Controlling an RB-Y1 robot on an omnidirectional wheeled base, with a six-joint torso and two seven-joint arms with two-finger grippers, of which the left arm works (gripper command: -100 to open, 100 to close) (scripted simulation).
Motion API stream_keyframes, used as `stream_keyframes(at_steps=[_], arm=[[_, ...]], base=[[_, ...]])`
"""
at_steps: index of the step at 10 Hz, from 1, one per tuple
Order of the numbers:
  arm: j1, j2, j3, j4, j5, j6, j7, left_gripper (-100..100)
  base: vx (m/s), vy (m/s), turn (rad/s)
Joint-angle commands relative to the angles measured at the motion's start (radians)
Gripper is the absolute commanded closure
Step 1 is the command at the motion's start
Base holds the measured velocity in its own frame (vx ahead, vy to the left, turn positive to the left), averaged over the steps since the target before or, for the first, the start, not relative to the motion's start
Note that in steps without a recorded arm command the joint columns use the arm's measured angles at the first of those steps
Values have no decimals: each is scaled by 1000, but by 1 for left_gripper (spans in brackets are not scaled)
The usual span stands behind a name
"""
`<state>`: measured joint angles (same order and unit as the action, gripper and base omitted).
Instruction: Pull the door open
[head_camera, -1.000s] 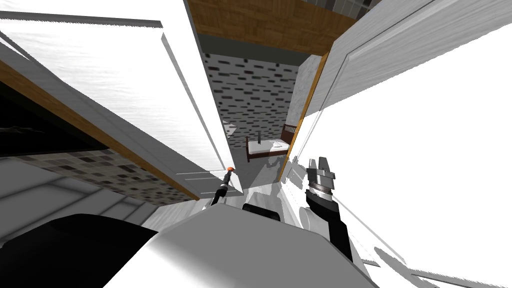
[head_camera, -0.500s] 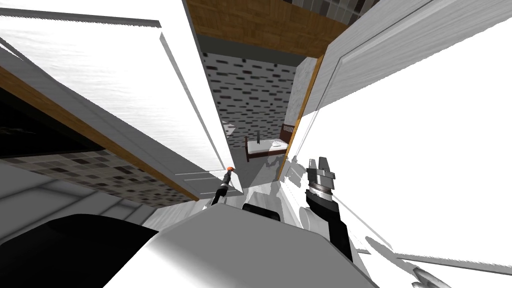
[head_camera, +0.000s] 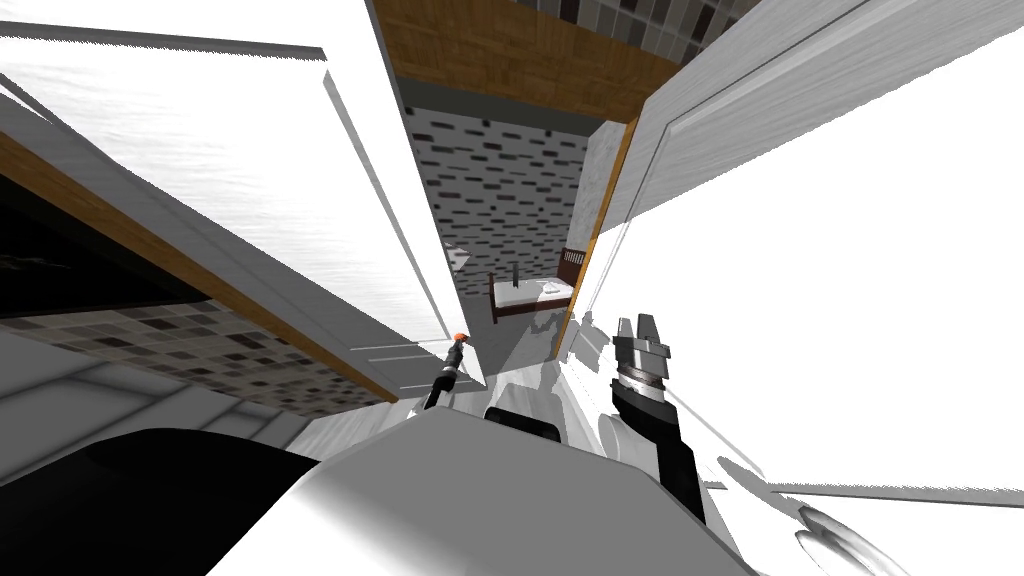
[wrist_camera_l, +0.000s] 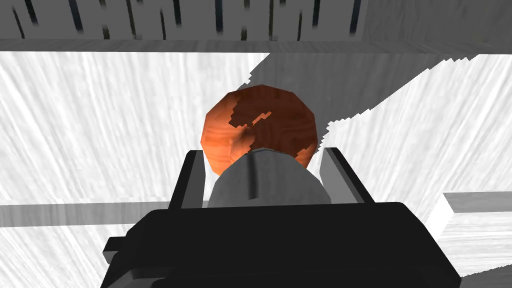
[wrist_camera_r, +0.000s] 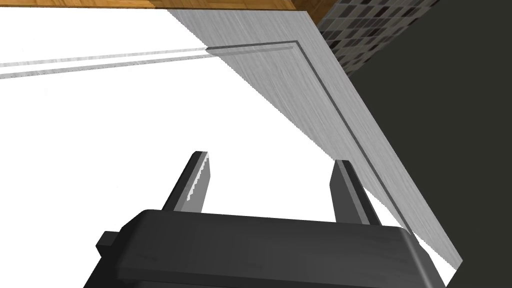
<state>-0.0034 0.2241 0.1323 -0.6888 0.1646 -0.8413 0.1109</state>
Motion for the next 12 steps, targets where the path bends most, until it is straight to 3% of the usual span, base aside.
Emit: stream_keyframes(at_steps=[1,7,8,12], arm=[[-6,-2,-13,0,16,-1,50,100],[-19,2,-31,14,51,-2,191,100],[-19,2,-31,14,51,-2,193,100],[-32,6,-49,27,85,-3,309,100]], base=[[-57,10,-76],[-33,9,-31],[-27,10,-32],[-40,10,-43]])
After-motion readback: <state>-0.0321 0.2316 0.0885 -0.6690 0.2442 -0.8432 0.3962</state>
